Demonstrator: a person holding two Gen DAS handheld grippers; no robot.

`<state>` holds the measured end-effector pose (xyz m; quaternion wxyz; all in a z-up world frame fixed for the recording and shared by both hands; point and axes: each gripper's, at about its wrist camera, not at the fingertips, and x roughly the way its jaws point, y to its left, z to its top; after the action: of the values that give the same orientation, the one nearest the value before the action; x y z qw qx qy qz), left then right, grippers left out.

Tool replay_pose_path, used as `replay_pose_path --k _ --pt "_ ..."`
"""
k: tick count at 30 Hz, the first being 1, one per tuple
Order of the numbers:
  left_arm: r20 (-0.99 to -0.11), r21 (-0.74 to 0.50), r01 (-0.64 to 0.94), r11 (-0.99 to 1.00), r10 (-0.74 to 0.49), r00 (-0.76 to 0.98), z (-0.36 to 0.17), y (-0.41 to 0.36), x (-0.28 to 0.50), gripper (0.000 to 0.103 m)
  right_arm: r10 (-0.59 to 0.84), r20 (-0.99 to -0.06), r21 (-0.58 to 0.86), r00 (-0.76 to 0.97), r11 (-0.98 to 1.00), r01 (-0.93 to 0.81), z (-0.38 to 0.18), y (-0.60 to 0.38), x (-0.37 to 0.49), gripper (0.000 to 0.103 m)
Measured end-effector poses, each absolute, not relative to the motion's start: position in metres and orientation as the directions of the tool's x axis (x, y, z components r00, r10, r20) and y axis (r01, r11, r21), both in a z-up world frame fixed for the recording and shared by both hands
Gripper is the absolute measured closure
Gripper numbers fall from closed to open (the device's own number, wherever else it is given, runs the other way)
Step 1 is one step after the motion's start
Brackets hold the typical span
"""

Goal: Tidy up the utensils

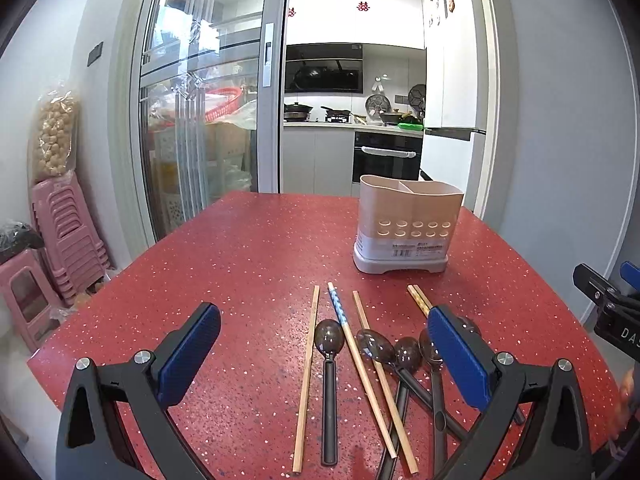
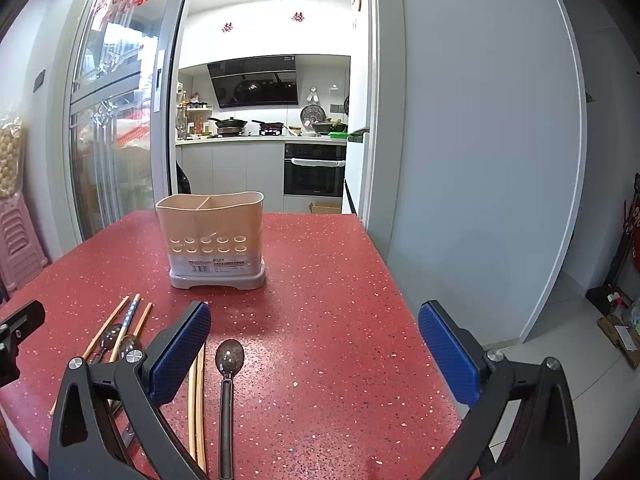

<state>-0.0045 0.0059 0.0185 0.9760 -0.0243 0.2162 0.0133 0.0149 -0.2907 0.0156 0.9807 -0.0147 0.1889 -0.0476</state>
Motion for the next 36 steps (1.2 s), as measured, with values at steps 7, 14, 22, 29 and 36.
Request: replay_pose_path --k 7,14,22,29,36 --pt "-0.419 -0.043 -0.033 0.999 0.012 0.908 0.017 0.007 -0.005 0.000 -0.096 -0.372 -0.047 0.923 0.995 0.085 0.013 -0.292 0.016 0.000" --pt "-0.424 -0.035 -0.025 0.999 0.008 0.906 0.017 0.003 -0.006 0.000 -0.094 -0.381 -0.045 0.920 0.996 0.083 0.014 -0.290 0.016 0.000" --pt "-0.432 -0.029 -0.018 0.999 0.004 0.902 0.017 -0.001 -0.005 0.000 -0.088 -0.385 -0.056 0.918 0.996 0.073 0.013 -0.286 0.018 0.000" --pt "-0.431 -0.032 -0.023 0.999 0.007 0.902 0.018 0.000 -0.003 0.000 -0.083 -0.384 -0.058 0.920 0.996 0.066 0.014 -0.283 0.017 0.000" --pt "-0.434 -0.032 -0.019 0.999 0.003 0.901 0.017 0.000 -0.003 0.000 -0.084 -0.386 -0.060 0.919 0.996 0.066 0.014 -0.282 0.017 0.000"
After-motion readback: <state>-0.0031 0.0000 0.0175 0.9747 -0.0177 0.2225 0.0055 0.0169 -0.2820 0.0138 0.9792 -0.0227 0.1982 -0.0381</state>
